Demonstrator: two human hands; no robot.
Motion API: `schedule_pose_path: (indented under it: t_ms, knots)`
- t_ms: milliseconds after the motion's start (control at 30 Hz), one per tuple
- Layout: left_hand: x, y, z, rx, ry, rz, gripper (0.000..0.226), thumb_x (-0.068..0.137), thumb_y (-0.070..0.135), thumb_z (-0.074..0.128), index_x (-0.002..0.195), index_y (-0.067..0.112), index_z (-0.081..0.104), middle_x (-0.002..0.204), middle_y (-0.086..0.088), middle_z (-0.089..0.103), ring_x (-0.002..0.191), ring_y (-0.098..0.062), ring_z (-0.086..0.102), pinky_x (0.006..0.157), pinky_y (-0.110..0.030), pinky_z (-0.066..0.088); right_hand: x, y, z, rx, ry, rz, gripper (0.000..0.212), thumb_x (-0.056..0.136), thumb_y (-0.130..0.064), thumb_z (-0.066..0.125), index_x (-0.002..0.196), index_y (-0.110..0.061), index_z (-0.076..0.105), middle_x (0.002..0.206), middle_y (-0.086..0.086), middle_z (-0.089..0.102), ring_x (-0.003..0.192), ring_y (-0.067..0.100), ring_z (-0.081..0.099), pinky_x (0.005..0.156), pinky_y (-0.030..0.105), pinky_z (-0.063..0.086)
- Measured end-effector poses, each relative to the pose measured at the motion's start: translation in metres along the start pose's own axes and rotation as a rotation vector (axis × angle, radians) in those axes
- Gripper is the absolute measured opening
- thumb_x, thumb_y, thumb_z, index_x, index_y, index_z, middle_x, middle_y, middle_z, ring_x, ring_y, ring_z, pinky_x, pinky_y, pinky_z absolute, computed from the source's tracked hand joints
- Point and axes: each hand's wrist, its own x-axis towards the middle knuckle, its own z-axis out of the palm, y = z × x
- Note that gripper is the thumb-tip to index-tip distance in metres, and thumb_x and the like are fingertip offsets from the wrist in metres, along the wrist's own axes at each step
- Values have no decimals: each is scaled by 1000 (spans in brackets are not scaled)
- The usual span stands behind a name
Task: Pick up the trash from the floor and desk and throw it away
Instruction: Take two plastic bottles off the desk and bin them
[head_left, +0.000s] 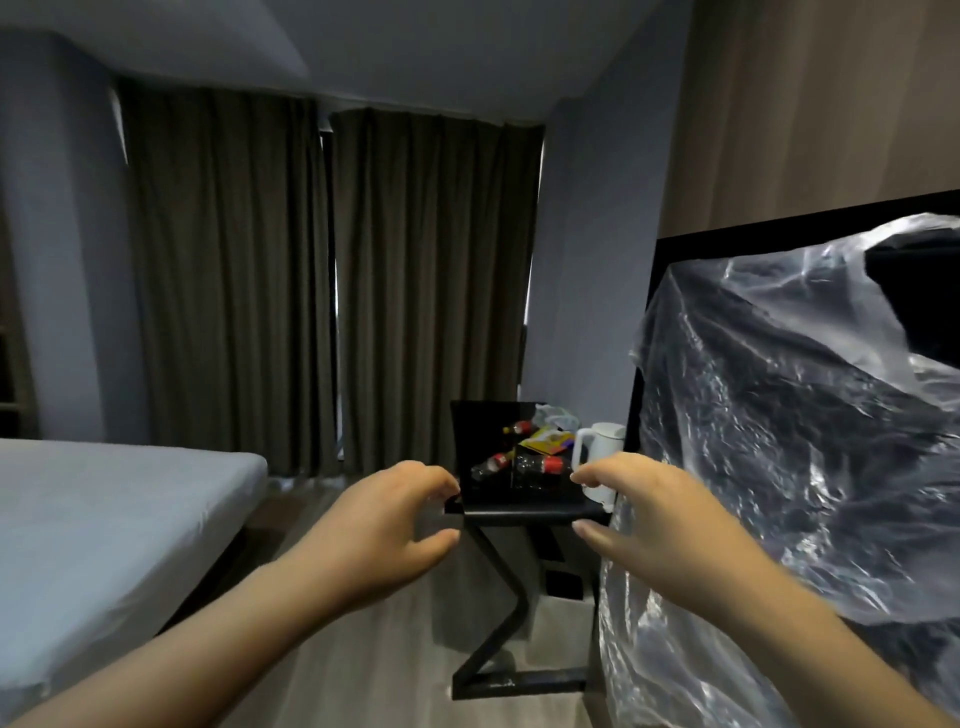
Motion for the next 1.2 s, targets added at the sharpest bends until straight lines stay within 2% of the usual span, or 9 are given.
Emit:
schedule_pose_path:
  t_ms: [267,500,867,1000,1200]
  knots:
    - [73,-83,47,-19,-44,-66,42,85,46,59,125,34,52,118,18,55,110,3,50,96,-17,41,100,33,85,30,-94,-14,39,83,-48,59,120,-38,54,110,-24,53,109,-2,49,87,14,38]
    - [128,-189,75,-43,-83,-74,43,85,46,59,126,34,52,119,19,55,110,4,51,96,-17,42,187,26,159,32,-126,9,40,84,-48,58,123,-38,52,114,-25,53,113,-5,47,92,11,36]
    - [222,-361,97,-113,-156,-13,43,85,47,59,126,35,51,119,20,54,110,4,51,94,-15,42,328,-10,247,29,-155,142,39,84,-46,59,122,-40,52,115,-25,54,111,-5,48,92,13,40]
    - [251,-399,123,-146,-200,6,43,85,48,58,126,36,50,119,21,52,109,5,50,92,-12,41,362,2,275,14,-174,195,39,84,-46,60,122,-40,52,115,-26,54,111,-6,48,90,12,40]
    - [315,-445,168,-149,-221,9,43,85,48,59,125,36,51,119,19,54,109,3,51,92,-15,42,421,43,323,26,-181,248,41,84,-46,60,124,-39,53,118,-25,53,113,-5,49,92,13,41]
